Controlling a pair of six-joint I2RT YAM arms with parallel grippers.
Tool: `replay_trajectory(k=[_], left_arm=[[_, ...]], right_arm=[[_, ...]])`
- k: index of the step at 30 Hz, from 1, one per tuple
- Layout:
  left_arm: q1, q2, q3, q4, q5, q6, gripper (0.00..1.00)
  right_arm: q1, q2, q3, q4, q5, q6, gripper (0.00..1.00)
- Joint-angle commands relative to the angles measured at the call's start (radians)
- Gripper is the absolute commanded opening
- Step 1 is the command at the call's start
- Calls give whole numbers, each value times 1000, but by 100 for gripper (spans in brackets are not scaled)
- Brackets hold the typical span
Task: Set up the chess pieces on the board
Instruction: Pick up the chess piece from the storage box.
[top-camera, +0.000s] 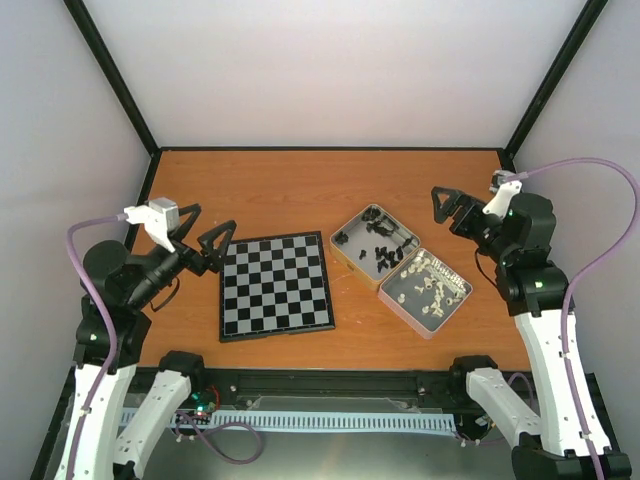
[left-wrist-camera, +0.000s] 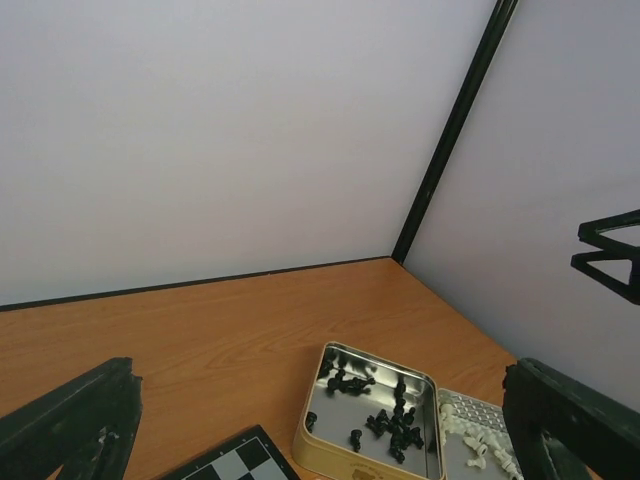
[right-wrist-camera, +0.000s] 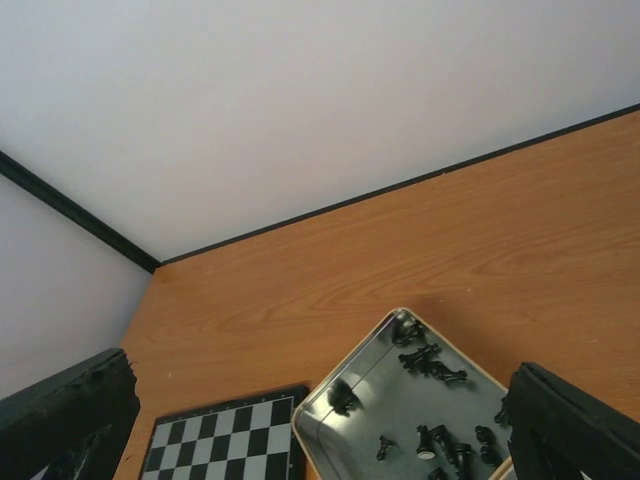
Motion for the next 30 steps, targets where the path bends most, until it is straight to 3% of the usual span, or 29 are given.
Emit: replay_trajectory(k=[1,6,10,15,18,23,30], left_arm=[[-5,-27,-12,42,15,-36,100],[-5,-85,-50,85,25,-97,100],[-6,-133,-108,156,158,-158,100],[-6,-173,-198,199,190,-204,100],[-6,-155,-226,190,172,-221,100],[-7,-113,-286,214,122,-259,100],[-6,-48,-333,277,27,-235,100]], right_arm=[[-15,-4,-7,47,-90,28,100],[-18,22,25,-34,-206,-63,100],[-18,49,25,-74,-303,-157,98],[-14,149,19,-101,-317,-171,84],[18,236,12,-89,-243,-162,77],[169,425,57,-116,7,-154,71],[290,699,113,-62,133,-94,52]])
